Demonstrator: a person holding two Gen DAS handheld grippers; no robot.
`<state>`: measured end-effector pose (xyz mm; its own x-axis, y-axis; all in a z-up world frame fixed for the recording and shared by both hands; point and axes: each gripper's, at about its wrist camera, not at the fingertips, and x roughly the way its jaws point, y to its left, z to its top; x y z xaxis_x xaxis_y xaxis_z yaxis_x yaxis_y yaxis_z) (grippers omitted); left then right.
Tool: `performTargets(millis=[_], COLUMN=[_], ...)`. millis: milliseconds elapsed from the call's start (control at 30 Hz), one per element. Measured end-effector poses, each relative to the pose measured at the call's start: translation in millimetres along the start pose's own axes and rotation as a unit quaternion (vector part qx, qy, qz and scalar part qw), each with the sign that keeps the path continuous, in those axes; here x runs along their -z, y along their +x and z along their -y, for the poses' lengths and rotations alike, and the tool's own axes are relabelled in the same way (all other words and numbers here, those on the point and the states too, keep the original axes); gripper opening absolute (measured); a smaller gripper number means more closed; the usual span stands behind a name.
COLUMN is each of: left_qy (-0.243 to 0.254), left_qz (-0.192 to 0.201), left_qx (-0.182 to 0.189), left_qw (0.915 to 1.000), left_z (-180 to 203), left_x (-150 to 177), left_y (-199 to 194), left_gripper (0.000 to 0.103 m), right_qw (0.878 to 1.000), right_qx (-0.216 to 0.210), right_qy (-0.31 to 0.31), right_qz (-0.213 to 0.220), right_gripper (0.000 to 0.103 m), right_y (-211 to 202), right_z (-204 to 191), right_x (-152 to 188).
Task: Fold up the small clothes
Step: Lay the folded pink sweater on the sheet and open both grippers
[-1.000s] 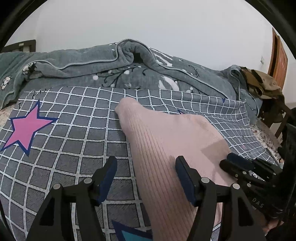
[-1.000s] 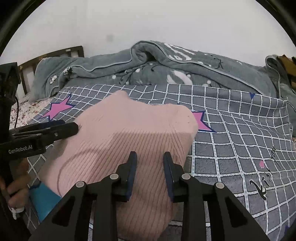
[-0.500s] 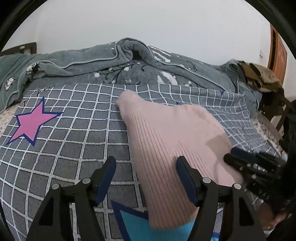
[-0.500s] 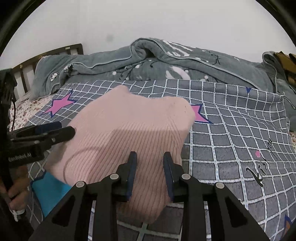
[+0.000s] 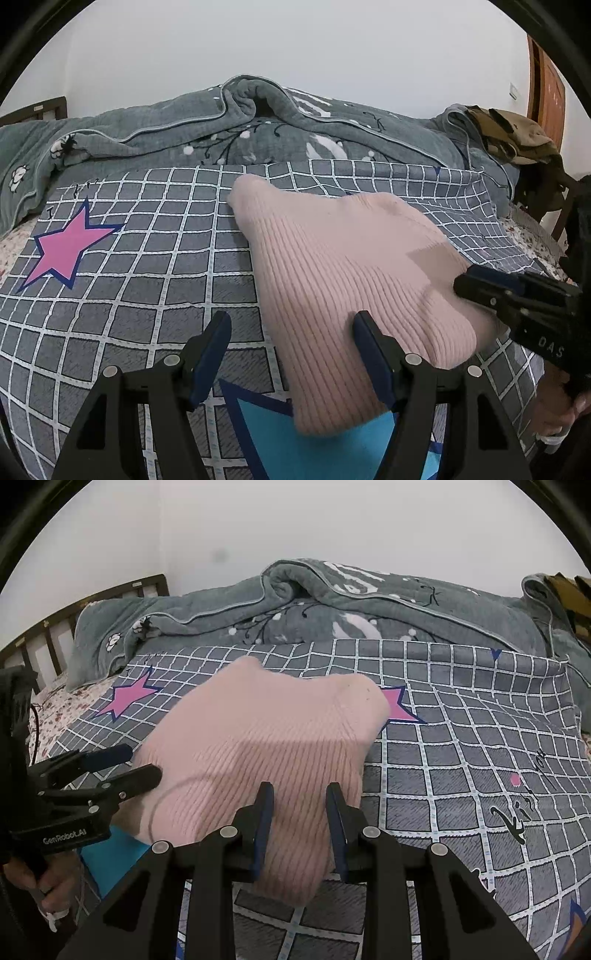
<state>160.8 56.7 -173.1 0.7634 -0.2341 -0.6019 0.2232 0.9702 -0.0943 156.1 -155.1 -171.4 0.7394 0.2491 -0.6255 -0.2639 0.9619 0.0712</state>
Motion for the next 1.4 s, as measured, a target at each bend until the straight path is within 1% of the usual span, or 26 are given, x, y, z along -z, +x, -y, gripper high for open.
performTargets(millis=[167, 267, 333, 467, 633, 767, 800, 833, 933, 967, 1033, 1067, 1133, 1200, 1267, 1400], left_qy=[0.006, 0.003, 0.002, -0.004, -0.015, -0.025, -0.027, -0.028, -0.023, -0.021, -0.021, -0.023, -0.025, -0.023, -0.020, -0.011], left_qz=[0.006, 0.008, 0.009, 0.015, 0.017, 0.018, 0.018, 0.017, 0.016, 0.018, 0.019, 0.020, 0.018, 0.009, 0.003, -0.004], left_qx=[-0.003, -0.001, -0.002, -0.008, -0.025, -0.028, -0.028, -0.028, -0.034, -0.035, -0.031, -0.028, -0.026, -0.035, -0.037, -0.033], left_qw=[1.0000, 1.0000, 1.0000, 0.9998, 0.9994, 0.9991, 0.9991, 0.9991, 0.9990, 0.9990, 0.9991, 0.9991, 0.9992, 0.9991, 0.9991, 0.9994], left_z=[-3, -6, -7, -10, -17, -21, -22, -22, -19, -18, -17, -16, -14, -9, -4, 6], left_x=[0, 1, 1, 1, 2, 4, 5, 5, 6, 7, 7, 8, 10, 11, 14, 17], left_y=[-6, -9, -10, -14, -17, -19, -20, -20, -21, -23, -26, -27, -28, -26, -27, -31], left_gripper=[0.069, 0.069, 0.069, 0.069, 0.069, 0.069, 0.069, 0.069, 0.069, 0.069, 0.069, 0.069, 0.069, 0.069, 0.067, 0.067], right_qw=[1.000, 1.000, 0.999, 0.999, 0.998, 0.998, 0.998, 0.999, 0.999, 0.999, 0.998, 0.997, 0.996, 0.995, 0.996, 0.998], right_qx=[0.006, 0.023, 0.028, 0.028, 0.016, 0.021, 0.018, 0.010, 0.025, 0.023, 0.010, 0.007, 0.004, 0.009, 0.024, 0.053], right_qy=[0.009, 0.011, 0.015, 0.034, 0.054, 0.048, 0.050, 0.052, 0.034, 0.033, 0.055, 0.069, 0.090, 0.091, 0.079, 0.040], right_qz=[0.001, -0.012, -0.014, -0.003, -0.028, -0.022, -0.017, -0.012, 0.019, 0.033, 0.039, 0.032, -0.006, -0.031, -0.023, -0.004], right_gripper=[0.029, 0.029, 0.029, 0.030, 0.031, 0.030, 0.017, 0.008, 0.007, 0.007, 0.007, 0.007, 0.010, 0.024, 0.030, 0.032], right_y=[2, 10, 11, 5, 17, 15, 14, 14, 5, -1, -6, -5, 9, 17, 8, -20], right_z=[6, 8, 11, 22, 29, 26, 27, 27, 18, 19, 27, 32, 42, 43, 39, 26], right_x=[-4, -3, -3, -6, -2, -1, 0, 1, 2, 2, -1, -1, 3, 10, 13, 22])
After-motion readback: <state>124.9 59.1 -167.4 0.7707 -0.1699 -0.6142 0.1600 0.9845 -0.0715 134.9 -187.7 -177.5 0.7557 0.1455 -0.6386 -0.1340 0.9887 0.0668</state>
